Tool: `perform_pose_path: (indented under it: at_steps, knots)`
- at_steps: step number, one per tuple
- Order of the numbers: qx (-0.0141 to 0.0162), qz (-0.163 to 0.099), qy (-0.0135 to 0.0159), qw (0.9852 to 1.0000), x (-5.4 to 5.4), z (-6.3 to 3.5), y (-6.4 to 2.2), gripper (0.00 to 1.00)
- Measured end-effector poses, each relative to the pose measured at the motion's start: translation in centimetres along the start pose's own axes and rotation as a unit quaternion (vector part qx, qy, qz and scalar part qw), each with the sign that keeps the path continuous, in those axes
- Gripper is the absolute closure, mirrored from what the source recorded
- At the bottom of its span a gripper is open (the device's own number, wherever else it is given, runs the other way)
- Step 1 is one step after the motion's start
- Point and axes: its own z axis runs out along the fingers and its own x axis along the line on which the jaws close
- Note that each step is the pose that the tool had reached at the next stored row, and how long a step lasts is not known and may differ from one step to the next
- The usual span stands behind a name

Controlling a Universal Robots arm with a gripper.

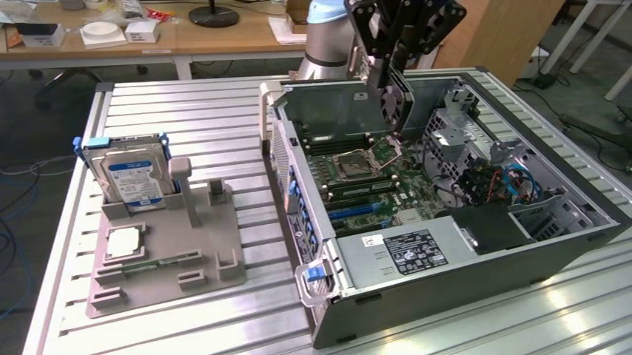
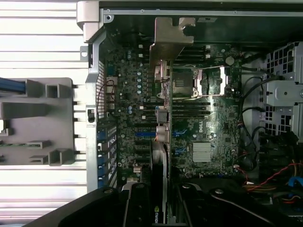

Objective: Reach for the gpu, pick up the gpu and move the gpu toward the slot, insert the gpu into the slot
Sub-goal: 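Pick up the gpu and move the gpu toward the slot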

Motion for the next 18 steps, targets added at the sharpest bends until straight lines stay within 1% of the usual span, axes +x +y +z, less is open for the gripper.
perform_pose_path:
  at_steps: [18]
  knots:
    - [0.0,0.0,0.0,1.0,-2.9,0.02,0.05,0.74]
